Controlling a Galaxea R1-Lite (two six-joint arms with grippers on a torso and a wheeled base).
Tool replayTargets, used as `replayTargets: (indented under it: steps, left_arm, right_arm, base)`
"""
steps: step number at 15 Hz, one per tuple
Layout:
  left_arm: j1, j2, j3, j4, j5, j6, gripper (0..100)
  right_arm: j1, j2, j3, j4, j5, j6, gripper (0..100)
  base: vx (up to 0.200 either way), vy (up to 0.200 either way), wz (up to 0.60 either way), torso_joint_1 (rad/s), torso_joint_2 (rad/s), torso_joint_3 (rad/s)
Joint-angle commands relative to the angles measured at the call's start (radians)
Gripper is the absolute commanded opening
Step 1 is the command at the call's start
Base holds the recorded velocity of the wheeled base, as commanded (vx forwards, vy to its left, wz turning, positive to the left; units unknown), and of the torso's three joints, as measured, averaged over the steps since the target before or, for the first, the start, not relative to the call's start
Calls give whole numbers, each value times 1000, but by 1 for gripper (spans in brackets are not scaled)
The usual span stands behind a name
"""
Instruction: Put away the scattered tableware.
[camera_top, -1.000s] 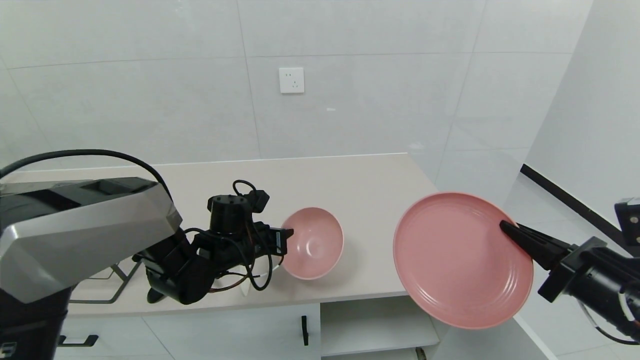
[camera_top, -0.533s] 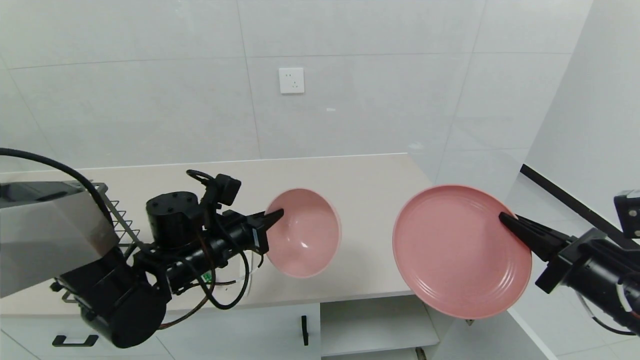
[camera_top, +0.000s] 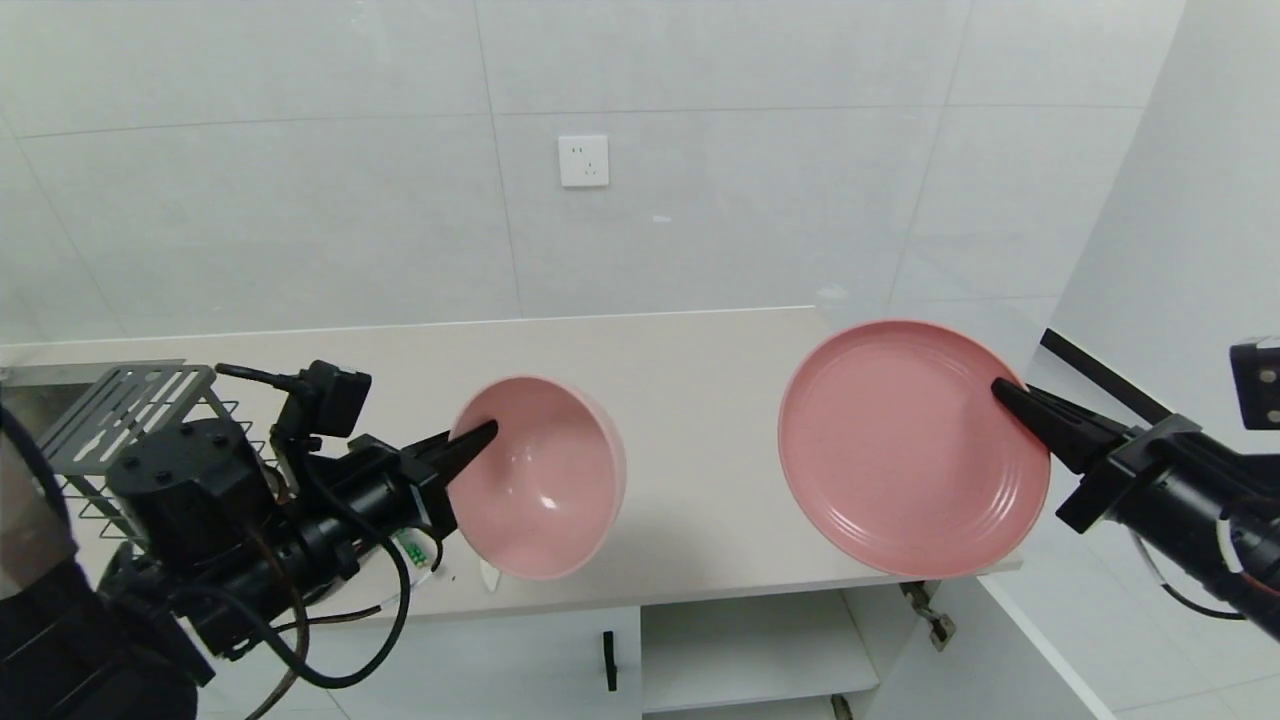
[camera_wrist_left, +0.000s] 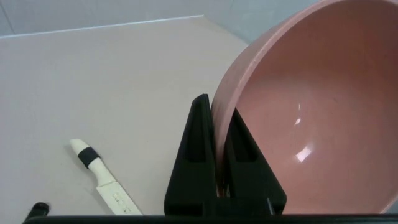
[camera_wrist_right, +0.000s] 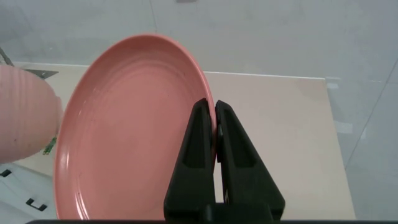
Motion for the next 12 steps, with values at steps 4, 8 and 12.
replayTargets:
  steps: [4, 8, 12]
  left_arm:
    - [46, -173, 47, -1, -108, -3, 0]
    - [101, -268, 128, -1, -203, 10, 0]
    - [114, -295, 186, -1, -270, 11, 0]
  right_arm:
    - [8, 9, -7, -2, 7, -2, 0]
    - [49, 33, -2, -19, 26, 10, 0]
    - [55, 68, 4, -44, 26, 13, 0]
  base:
    - [0, 0, 0, 0, 0, 0]
    - [0, 0, 0, 0, 0, 0]
    - [0, 0, 0, 0, 0, 0]
